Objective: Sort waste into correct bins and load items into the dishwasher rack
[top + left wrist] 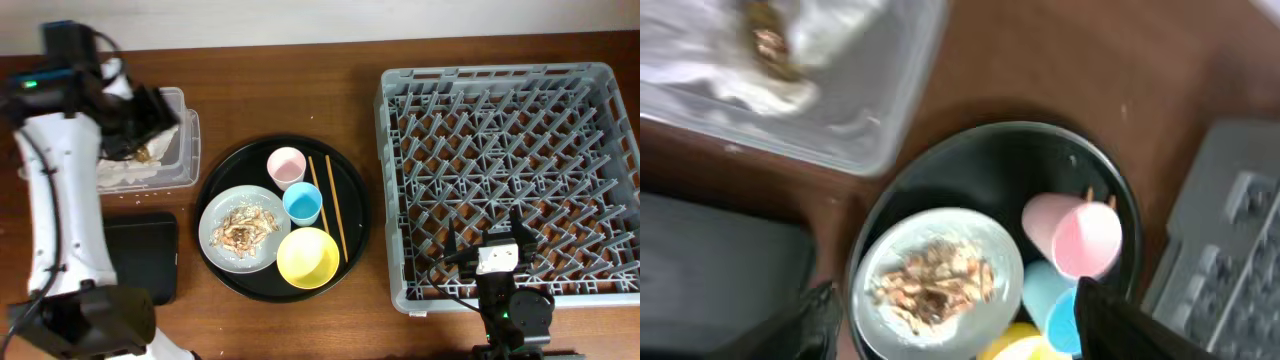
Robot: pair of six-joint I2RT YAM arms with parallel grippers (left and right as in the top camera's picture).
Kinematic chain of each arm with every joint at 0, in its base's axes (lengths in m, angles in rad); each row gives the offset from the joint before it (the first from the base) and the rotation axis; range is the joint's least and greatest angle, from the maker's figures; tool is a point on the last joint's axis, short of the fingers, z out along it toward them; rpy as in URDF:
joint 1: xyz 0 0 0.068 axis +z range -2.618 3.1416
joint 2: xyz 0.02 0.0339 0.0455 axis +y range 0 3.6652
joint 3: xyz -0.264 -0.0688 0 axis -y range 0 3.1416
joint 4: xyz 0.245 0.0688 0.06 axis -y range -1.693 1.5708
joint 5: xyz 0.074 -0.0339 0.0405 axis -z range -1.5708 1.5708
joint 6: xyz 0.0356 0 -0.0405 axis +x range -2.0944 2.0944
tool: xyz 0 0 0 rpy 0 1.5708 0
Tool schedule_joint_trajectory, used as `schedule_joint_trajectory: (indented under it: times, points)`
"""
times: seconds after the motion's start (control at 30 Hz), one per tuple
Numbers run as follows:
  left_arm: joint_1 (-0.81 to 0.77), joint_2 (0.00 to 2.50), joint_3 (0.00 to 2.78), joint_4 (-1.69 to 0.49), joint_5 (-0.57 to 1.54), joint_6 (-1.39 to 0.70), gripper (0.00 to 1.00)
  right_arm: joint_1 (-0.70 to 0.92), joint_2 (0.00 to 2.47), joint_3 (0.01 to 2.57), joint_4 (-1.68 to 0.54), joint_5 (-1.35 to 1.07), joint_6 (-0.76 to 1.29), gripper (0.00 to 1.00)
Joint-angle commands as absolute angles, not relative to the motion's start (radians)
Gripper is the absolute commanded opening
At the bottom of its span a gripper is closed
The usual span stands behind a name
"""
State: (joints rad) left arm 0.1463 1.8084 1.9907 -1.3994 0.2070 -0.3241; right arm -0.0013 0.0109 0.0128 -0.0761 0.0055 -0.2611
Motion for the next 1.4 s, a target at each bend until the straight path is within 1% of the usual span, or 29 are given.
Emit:
schedule_joint_trajectory:
  times: [0.0,0.03,0.07,0.1,0.13,0.2,0.27,0.33,0.37,0.4,0.43,0.47,0.5,0.63,0.9,0.97,1.03,1.07,1.1,1.13,1.17,1.2,1.23,1.27,1.3,1.37]
  points:
    - [-0.050,1.819,1.915,-1.414,0.157,-0.290,0.74,-0.007,0.004,0.006,-0.080,0.004,-0.250,0.99]
    - [-0.125,1.819,1.882,-1.415,0.111,-0.292,0.75,-0.007,0.004,0.006,-0.080,0.004,-0.250,0.99]
    - [-0.229,1.819,1.824,-1.418,-0.002,-0.406,0.76,-0.007,0.004,0.006,-0.080,0.004,-0.250,0.99]
    - [-0.271,1.813,1.792,-1.413,-0.073,-0.497,0.76,-0.007,0.004,0.006,-0.080,0.004,-0.250,0.99]
    - [-0.299,1.790,1.753,-1.393,-0.102,-0.531,0.76,-0.007,0.004,0.006,-0.080,0.004,-0.250,0.99]
    - [-0.291,1.688,1.696,-1.395,-0.102,-0.558,0.77,-0.007,0.004,0.006,-0.080,0.004,-0.250,0.99]
    - [-0.223,1.522,1.619,-1.408,-0.103,-0.553,0.78,-0.007,0.004,0.006,-0.080,0.004,-0.250,0.99]
    - [-0.041,1.298,1.504,-1.376,-0.102,-0.554,0.78,-0.007,0.004,0.006,-0.080,0.004,-0.250,0.99]
    - [0.076,1.211,1.446,-1.348,-0.102,-0.571,0.79,-0.007,0.004,0.006,-0.080,0.004,-0.250,0.99]
    - [0.150,1.165,1.414,-1.340,-0.101,-0.599,0.82,-0.007,0.004,0.006,-0.080,0.004,-0.250,0.99]
    - [0.250,1.113,1.370,-1.340,-0.080,-0.633,0.99,-0.007,0.004,0.006,-0.080,0.004,-0.250,0.99]
    - [0.382,1.063,1.296,-1.340,0.007,-0.632,0.99,-0.007,0.004,0.006,-0.080,0.004,-0.250,0.99]
    - [0.425,1.061,1.259,-1.340,0.012,-0.632,0.99,-0.007,0.004,0.006,-0.080,0.004,-0.250,0.99]
    - [0.436,1.101,1.224,-1.366,0.012,-0.633,0.99,-0.007,0.004,0.006,-0.080,0.004,-0.250,0.99]
    - [0.435,1.101,1.224,-1.370,0.012,-0.633,0.99,-0.007,0.004,0.006,-0.079,0.004,-0.250,0.99]
    - [0.435,1.101,1.224,-1.370,0.012,-0.633,0.99,-0.007,0.004,0.006,-0.038,0.003,-0.250,0.99]
    - [0.435,1.101,1.224,-1.370,0.012,-0.633,0.99,-0.007,0.004,0.006,-0.081,0.004,-0.250,0.99]
    - [0.435,1.101,1.224,-1.370,0.012,-0.633,0.99,-0.007,0.006,0.006,-0.066,-0.084,-0.228,0.99]
    - [0.435,1.101,1.224,-1.370,0.012,-0.633,0.99,-0.007,0.006,0.006,-0.030,-0.358,-0.139,0.99]
    - [0.435,1.101,1.224,-1.370,0.012,-0.633,0.99,-0.007,0.006,0.006,0.004,-0.561,-0.081,0.99]
    - [0.435,1.101,1.224,-1.370,0.012,-0.633,0.99,-0.007,0.006,0.006,0.186,-0.862,-0.062,0.99]
    - [0.435,1.101,1.224,-1.370,0.012,-0.633,0.99,-0.007,0.006,0.006,0.395,-1.084,-0.062,0.99]
    - [0.435,1.101,1.224,-1.370,0.012,-0.633,0.99,-0.007,0.006,0.006,0.595,-1.212,-0.061,0.99]
    - [0.435,1.101,1.224,-1.370,0.012,-0.633,0.99,-0.007,0.006,0.006,0.722,-1.218,-0.019,0.99]
    - [0.435,1.101,1.224,-1.370,0.012,-0.633,0.99,-0.007,0.006,0.006,0.799,-1.168,0.085,0.99]
    - [0.435,1.101,1.224,-1.370,0.012,-0.633,0.99,-0.007,0.006,0.015,0.820,-0.978,0.314,0.99]
